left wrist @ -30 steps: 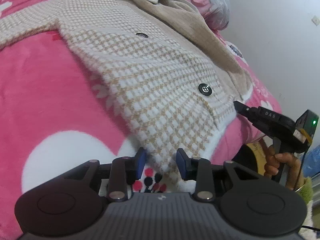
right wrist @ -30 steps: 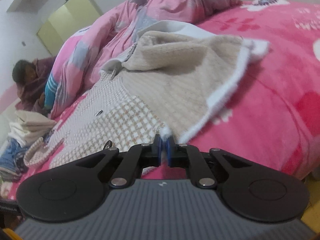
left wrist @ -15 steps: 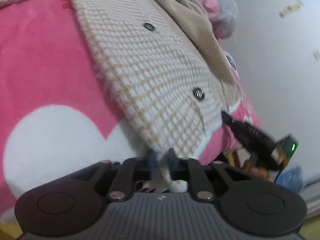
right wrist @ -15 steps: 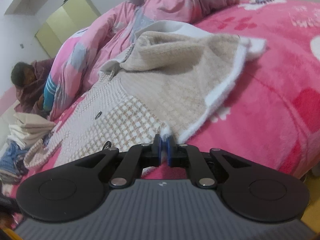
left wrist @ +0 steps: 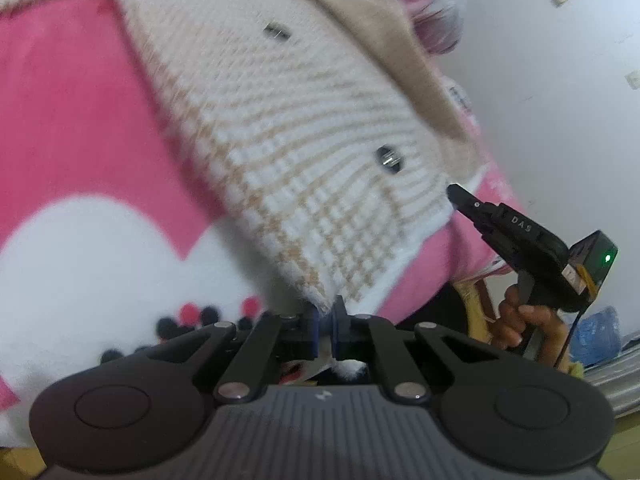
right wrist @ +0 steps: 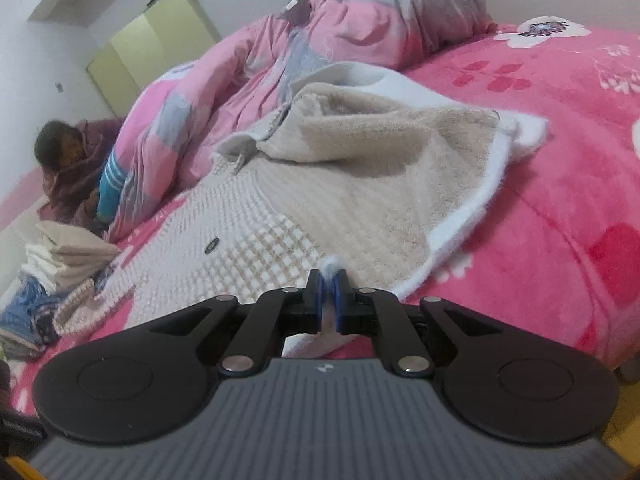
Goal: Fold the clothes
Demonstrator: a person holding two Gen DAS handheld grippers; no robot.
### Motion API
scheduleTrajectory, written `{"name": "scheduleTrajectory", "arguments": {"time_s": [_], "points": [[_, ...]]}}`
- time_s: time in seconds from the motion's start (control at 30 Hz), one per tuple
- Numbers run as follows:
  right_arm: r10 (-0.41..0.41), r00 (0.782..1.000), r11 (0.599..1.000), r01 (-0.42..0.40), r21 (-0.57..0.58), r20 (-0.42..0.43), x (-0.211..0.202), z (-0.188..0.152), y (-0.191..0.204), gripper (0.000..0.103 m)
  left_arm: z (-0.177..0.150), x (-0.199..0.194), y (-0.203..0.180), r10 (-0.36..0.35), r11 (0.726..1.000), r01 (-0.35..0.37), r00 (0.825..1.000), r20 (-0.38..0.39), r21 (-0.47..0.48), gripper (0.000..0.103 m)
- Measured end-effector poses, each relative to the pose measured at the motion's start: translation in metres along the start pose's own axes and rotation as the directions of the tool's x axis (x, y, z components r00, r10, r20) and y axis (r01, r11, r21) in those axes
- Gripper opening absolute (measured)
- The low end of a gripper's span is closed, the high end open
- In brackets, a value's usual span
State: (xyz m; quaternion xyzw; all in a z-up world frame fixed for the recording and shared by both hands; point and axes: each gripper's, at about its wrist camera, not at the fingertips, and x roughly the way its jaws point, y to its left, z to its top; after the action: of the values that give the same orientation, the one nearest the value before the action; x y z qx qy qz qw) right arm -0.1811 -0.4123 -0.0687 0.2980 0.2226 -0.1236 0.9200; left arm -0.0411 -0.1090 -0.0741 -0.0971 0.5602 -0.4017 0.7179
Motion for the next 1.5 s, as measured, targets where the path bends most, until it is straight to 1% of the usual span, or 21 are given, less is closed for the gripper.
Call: {"name": "scheduleTrajectory", "arguments": {"time_s": [0.13, 0.23, 0.27, 0.33, 0.43, 0.5, 0.6, 0.73, 0.8, 0.87, 0.93, 0.97, 1.0, 1.07, 1.13, 1.23, 1.33, 1.37, 1.43, 1.47, 1.5], "points": [[-0.005, 0.999, 0.998, 0.008, 0.067, -0.044, 0.008, -0.005, -0.017, 0.007, -0.001, 0.005, 0.003, -0.014, 1.0, 0.014, 1.0, 0.006, 0.013, 0.006], [-0.028, 1.0, 0.998, 0.027, 0.053, 0.011, -0.009, 0.009, -0.01, 0.014, -0.001, 0.006, 0.006, -0.034, 0.999, 0.034, 0.999, 0.007, 0.016, 0.008], [-0.024, 0.999, 0.999, 0.023, 0.042, 0.025, -0.011, 0.017, -0.007, 0.015, -0.001, 0.006, 0.007, -0.041, 0.999, 0.041, 0.999, 0.008, 0.016, 0.009], [0.034, 0.999, 0.998, -0.035, 0.044, 0.018, -0.004, 0.036, 0.002, 0.017, -0.001, 0.008, 0.008, -0.05, 0.998, 0.05, 0.999, 0.011, 0.025, 0.01], [0.12, 0.991, 0.993, -0.119, 0.011, -0.067, 0.033, 0.064, 0.021, 0.025, -0.001, 0.009, 0.011, -0.066, 0.997, 0.066, 0.998, 0.01, 0.03, 0.01], [0.146, 0.98, 0.988, -0.151, -0.022, -0.137, 0.069, 0.083, 0.036, 0.027, -0.001, 0.008, 0.013, -0.078, 0.996, 0.078, 0.997, 0.008, 0.032, 0.01], [0.137, 0.959, 0.987, -0.155, -0.054, -0.249, 0.126, 0.102, 0.053, 0.027, -0.001, 0.009, 0.016, -0.099, 0.994, 0.099, 0.995, 0.003, 0.035, 0.01], [0.088, 0.915, 0.987, -0.134, -0.09, -0.393, 0.191, 0.11, 0.066, 0.027, 0.001, 0.012, 0.022, -0.131, 0.991, 0.131, 0.991, -0.006, 0.042, 0.01], [0.058, 0.899, 0.987, -0.117, -0.111, -0.434, 0.206, 0.107, 0.068, 0.027, 0.001, 0.014, 0.023, -0.146, 0.988, 0.146, 0.989, -0.01, 0.049, 0.01], [0.052, 0.891, 0.985, -0.12, -0.123, -0.451, 0.212, 0.106, 0.071, 0.026, 0.002, 0.014, 0.025, -0.16, 0.986, 0.161, 0.987, -0.015, 0.054, 0.01], [0.047, 0.892, 0.978, -0.131, -0.159, -0.449, 0.212, 0.106, 0.077, 0.006, 0.003, 0.014, 0.027, -0.17, 0.983, 0.171, 0.985, -0.018, 0.06, 0.009], [0.042, 0.894, 0.974, -0.137, -0.182, -0.446, 0.212, 0.106, 0.081, 0.003, 0.003, 0.014, 0.027, -0.17, 0.983, 0.171, 0.985, -0.019, 0.067, 0.009], [0.036, 0.9, 0.967, -0.14, -0.211, -0.434, 0.21, 0.107, 0.086, 0.003, 0.003, 0.014, 0.027, -0.169, 0.983, 0.17, 0.985, -0.019, 0.074, 0.009], [0.026, 0.922, 0.952, -0.142, -0.272, -0.387, 0.207, 0.112, 0.096, 0.003, 0.002, 0.013, 0.027, -0.168, 0.982, 0.169, 0.986, -0.02, 0.087, 0.009], [0.034, 0.934, 0.942, -0.149, -0.3, -0.357, 0.209, 0.117, 0.1, 0.003, 0.002, 0.009, 0.025, -0.165, 0.982, 0.166, 0.986, -0.021, 0.095, 0.009], [-0.014, 0.931, 0.924, -0.127, -0.36, -0.364, 0.227, 0.108, 0.098, 0.003, 0.002, 0.004, 0.021, -0.161, 0.982, 0.162, 0.987, -0.02, 0.094, 0.009], [-0.019, 0.934, 0.934, -0.111, -0.341, -0.356, 0.23, 0.104, 0.088, 0.006, 0.002, 0.003, 0.017, -0.154, 0.983, 0.155, 0.988, -0.017, 0.099, 0.009], [-0.03, 0.942, 0.941, -0.086, -0.326, -0.335, 0.222, 0.11, 0.087, 0.011, 0.002, 0.003, 0.017, -0.152, 0.983, 0.153, 0.988, -0.015, 0.101, 0.009], [-0.06, 0.959, 0.941, -0.039, -0.337, -0.277, 0.197, 0.12, 0.088, 0.013, 0.001, 0.003, 0.016, -0.148, 0.983, 0.148, 0.989, -0.013, 0.106, 0.009], [-0.06, 0.965, 0.939, -0.032, -0.344, -0.254, 0.182, 0.124, 0.088, 0.014, 0.001, 0.003, 0.016, -0.146, 0.983, 0.147, 0.989, -0.012, 0.107, 0.009], [-0.04, 0.969, 0.939, -0.048, -0.342, -0.245, 0.165, 0.129, 0.087, 0.014, 0.002, 0.004, 0.016, -0.145, 0.984, 0.146, 0.989, -0.012, 0.106, 0.009]]}}
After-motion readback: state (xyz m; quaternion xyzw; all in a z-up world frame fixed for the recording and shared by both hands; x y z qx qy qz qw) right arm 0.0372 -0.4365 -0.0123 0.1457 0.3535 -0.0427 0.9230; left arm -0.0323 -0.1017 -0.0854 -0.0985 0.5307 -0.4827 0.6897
